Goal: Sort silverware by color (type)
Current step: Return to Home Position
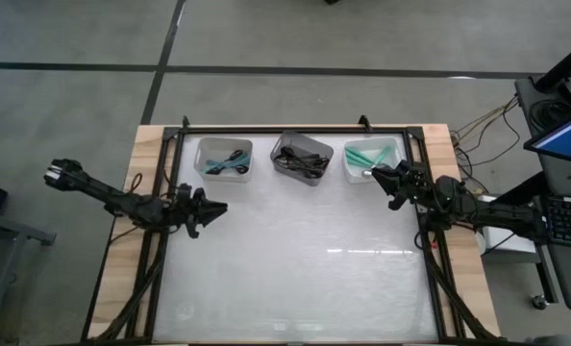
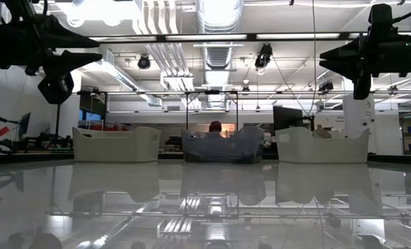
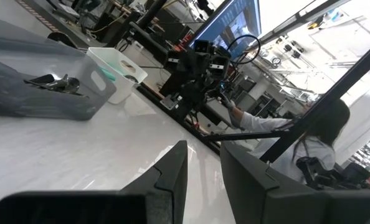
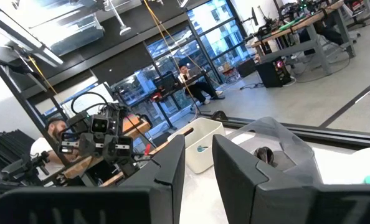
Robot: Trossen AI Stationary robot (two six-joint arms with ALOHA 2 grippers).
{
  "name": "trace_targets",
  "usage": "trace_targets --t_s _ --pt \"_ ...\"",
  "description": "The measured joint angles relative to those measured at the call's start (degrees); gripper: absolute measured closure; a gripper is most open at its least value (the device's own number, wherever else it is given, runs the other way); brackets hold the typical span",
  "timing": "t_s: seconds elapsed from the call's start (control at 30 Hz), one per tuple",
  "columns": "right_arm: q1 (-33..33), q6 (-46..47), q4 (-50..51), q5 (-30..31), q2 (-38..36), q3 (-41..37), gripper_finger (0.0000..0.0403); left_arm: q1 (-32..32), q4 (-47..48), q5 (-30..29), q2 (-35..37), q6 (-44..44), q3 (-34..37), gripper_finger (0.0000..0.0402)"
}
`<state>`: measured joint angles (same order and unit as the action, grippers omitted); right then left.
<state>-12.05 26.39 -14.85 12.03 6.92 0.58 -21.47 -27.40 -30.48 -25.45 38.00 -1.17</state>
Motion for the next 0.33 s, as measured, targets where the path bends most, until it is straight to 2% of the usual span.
trace_targets --t_s 0.33 --pt "0.0 0.0 0.0 0.0 0.0 0.0 0.0330 0.0 0.0 0.0 -1.3 0.0 0.0 0.0323"
